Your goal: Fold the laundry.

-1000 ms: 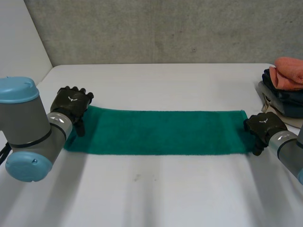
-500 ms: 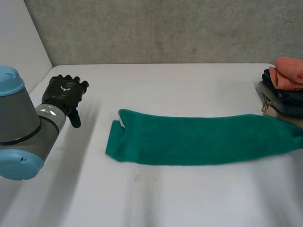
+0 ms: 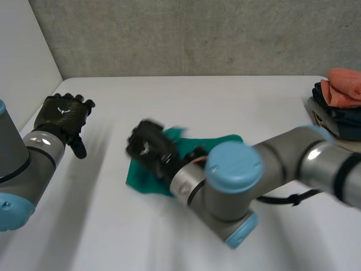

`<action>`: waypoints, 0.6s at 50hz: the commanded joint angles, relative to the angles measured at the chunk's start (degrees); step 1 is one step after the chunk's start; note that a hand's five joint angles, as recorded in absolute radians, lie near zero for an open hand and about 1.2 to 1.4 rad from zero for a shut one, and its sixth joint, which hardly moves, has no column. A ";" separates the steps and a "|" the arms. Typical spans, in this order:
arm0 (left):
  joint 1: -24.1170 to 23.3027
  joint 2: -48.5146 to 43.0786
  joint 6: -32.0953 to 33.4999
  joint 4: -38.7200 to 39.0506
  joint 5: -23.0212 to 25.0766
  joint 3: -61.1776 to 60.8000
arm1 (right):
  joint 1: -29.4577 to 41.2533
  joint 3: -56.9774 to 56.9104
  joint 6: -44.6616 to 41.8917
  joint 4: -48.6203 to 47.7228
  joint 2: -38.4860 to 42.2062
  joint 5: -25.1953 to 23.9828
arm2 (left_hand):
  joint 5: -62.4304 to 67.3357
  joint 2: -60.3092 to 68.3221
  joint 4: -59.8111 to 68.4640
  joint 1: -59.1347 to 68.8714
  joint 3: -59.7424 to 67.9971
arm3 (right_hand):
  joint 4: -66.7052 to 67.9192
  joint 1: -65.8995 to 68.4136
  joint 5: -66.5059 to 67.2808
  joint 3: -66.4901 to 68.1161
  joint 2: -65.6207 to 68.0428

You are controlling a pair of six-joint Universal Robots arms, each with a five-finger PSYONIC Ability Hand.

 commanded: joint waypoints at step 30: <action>-14.61 -5.65 -0.09 1.33 2.22 6.78 | -22.43 23.60 24.23 15.51 -13.92 17.31 | -2.89 -1.88 -1.69 -1.60 -2.32 | 11.23 15.89 12.37 11.64 12.52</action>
